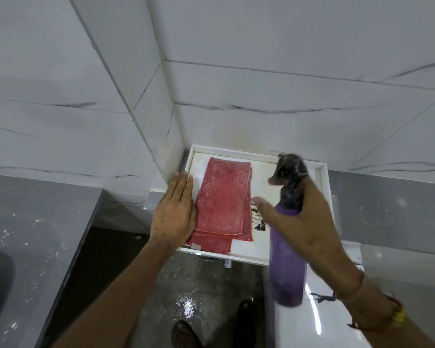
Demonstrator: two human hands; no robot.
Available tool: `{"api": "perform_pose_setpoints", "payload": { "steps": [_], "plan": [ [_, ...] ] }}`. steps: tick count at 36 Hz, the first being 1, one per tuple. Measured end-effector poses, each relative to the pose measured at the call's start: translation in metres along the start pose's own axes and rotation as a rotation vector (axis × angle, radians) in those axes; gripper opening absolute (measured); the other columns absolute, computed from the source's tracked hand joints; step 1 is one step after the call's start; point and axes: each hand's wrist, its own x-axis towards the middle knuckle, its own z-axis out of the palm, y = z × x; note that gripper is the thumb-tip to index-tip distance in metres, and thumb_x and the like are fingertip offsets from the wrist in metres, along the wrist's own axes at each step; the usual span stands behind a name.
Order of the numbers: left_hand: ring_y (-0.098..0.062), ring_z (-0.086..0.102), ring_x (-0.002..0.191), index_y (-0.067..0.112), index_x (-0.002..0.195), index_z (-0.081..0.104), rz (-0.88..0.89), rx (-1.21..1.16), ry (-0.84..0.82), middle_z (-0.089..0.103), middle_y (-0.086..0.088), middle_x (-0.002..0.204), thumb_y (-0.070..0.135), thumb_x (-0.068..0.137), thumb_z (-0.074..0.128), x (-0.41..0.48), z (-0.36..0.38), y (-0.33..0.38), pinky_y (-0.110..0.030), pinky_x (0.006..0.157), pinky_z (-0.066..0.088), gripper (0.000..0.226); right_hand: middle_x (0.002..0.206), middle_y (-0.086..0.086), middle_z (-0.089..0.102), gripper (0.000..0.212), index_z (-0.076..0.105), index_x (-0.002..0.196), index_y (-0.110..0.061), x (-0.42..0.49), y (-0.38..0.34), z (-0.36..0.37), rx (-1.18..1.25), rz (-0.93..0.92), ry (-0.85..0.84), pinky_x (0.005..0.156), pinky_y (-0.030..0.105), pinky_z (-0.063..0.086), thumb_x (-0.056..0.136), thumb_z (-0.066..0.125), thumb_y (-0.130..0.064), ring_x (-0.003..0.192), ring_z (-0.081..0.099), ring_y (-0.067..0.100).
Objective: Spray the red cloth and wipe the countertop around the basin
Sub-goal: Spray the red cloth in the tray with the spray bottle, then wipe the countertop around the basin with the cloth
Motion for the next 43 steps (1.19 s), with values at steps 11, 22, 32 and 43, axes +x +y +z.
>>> {"api": "perform_pose_setpoints", "payload": {
  "steps": [11,22,32,43],
  "plan": [
    [-0.035,0.054,0.116,0.002,0.128,0.049,-0.310,-0.220,-0.027,0.057,-0.020,0.126,0.019,0.093,0.048,0.057,-0.026,0.049,-0.046,0.095,0.046,0.039,0.105,0.023,0.059,0.061,0.046,0.125,0.000,0.079,0.042,-0.037,-0.026,-0.299,0.452,0.085,0.015,0.046,0.075,0.077,-0.016,0.084,0.066,0.036],
    [-0.040,0.050,0.118,-0.004,0.119,0.053,-0.488,-0.195,-0.103,0.051,-0.025,0.126,0.028,0.093,0.050,0.087,-0.017,0.078,-0.045,0.097,0.044,0.042,0.100,0.023,0.059,0.059,0.045,0.125,-0.003,0.103,0.090,-0.034,0.036,-0.281,0.452,0.086,0.006,0.041,0.076,0.077,-0.014,0.085,0.064,0.035],
    [-0.034,0.068,0.085,0.004,0.087,0.070,-0.623,-0.606,-0.050,0.073,-0.018,0.092,0.023,0.085,0.057,0.093,-0.029,0.077,-0.036,0.071,0.054,0.023,0.129,0.022,0.049,0.084,0.032,0.136,0.001,0.091,0.087,-0.034,0.020,-0.160,0.381,0.099,0.022,0.042,0.074,0.077,-0.033,0.111,0.052,0.024],
    [-0.020,0.067,0.086,0.011,0.102,0.065,-0.214,-1.082,-0.155,0.070,-0.019,0.105,0.013,0.087,0.065,0.013,-0.122,0.074,-0.047,0.079,0.058,0.015,0.129,0.003,0.053,0.057,0.040,0.129,-0.038,-0.028,0.081,0.006,0.373,-0.009,0.129,0.094,0.020,0.049,0.078,0.067,-0.033,0.113,0.055,0.008]
  ]
}}
